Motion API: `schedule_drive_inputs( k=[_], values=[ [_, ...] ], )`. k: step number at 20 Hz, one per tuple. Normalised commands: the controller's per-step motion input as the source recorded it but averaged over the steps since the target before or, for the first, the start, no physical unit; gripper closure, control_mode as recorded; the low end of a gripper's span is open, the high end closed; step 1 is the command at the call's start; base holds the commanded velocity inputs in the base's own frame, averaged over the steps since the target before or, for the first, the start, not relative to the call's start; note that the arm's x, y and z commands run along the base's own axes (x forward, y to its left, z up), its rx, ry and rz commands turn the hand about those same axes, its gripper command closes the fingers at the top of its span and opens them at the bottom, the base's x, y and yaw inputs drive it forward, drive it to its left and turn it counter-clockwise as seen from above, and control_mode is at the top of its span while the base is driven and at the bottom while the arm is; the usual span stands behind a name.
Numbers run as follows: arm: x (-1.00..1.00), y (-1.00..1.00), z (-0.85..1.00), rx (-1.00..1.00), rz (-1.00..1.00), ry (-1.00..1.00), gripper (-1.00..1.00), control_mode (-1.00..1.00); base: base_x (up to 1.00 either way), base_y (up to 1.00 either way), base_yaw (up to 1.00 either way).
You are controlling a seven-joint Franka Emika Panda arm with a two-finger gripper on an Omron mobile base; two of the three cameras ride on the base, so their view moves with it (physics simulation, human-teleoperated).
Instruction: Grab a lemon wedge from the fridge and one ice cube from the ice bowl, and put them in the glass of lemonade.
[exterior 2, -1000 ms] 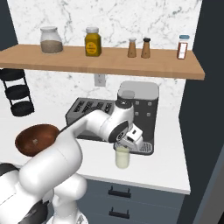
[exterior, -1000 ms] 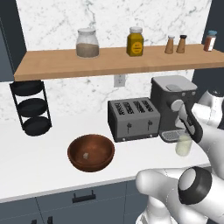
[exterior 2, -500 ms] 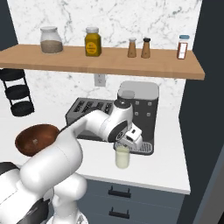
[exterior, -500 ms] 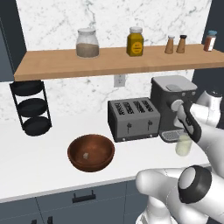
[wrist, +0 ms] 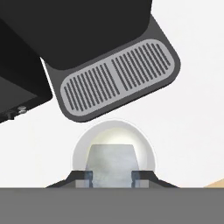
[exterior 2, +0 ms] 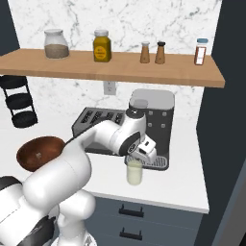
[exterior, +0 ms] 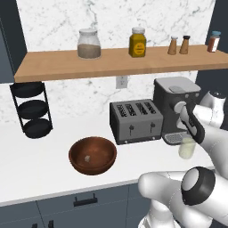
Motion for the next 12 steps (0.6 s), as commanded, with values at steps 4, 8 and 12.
schedule_drive_inputs(
  k=[4,8,12],
  values=[
    [0.00,0.00,-0.17,0.00,0.00,0.00,1.00,-1.00,0.00,0.00,0.00],
    [0.00,0.00,-0.13,0.00,0.00,0.00,1.00,-1.00,0.00,0.00,0.00],
    [0.00,0.00,0.00,0.00,0.00,0.00,-1.00,-1.00,0.00,0.00,0.00]
  ],
)
